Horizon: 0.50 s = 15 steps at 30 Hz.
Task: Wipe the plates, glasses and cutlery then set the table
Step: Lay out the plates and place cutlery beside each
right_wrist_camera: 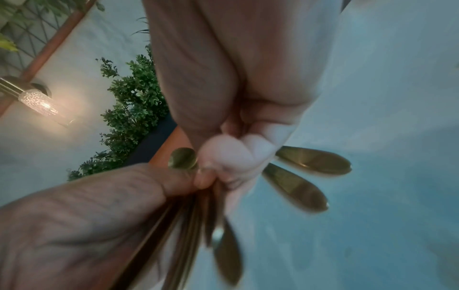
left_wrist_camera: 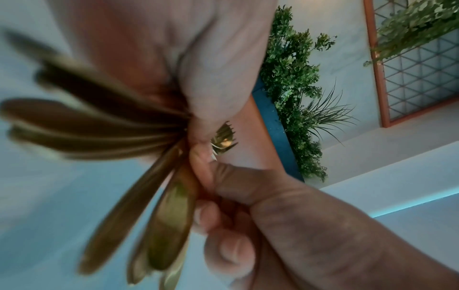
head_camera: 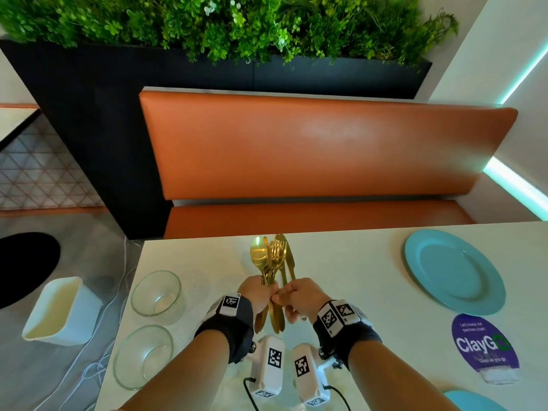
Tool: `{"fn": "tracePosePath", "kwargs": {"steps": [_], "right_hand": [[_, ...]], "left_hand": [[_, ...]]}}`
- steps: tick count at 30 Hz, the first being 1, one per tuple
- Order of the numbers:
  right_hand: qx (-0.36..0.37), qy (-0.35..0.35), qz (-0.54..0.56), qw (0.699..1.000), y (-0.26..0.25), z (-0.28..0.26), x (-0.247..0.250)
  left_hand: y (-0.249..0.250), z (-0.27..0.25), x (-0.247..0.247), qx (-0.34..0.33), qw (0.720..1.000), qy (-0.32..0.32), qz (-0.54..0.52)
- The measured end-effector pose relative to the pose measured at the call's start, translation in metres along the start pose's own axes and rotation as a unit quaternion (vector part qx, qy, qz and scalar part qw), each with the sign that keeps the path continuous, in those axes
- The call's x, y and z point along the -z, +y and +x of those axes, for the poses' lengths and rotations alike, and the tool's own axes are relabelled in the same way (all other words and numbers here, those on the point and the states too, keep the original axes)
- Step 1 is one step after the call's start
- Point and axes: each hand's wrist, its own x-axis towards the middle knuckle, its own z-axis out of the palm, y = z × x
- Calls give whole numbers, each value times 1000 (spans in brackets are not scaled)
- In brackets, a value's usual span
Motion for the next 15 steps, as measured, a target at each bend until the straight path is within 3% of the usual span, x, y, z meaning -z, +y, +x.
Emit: {"fn": "tracePosePath", "kwargs": {"steps": [2,6,9,12,15], "right_hand": [[4,-7,-28,1000,-1,1,4],[-9,137,-187,973,-2,12,14],[-39,161,-269,949,1,17,11],[-56,167,-294,940,4,21,9],[-90,186,-246,947,9,23,11]], "left_hand": [[0,0,5,2,1000,7,17],[-1,2,16,30,993,-6,-116],[-2,1,20,34,993,11,-112],[-5,3,18,35,995,14,-95],[-6,2,14,34,997,6,-70]]}}
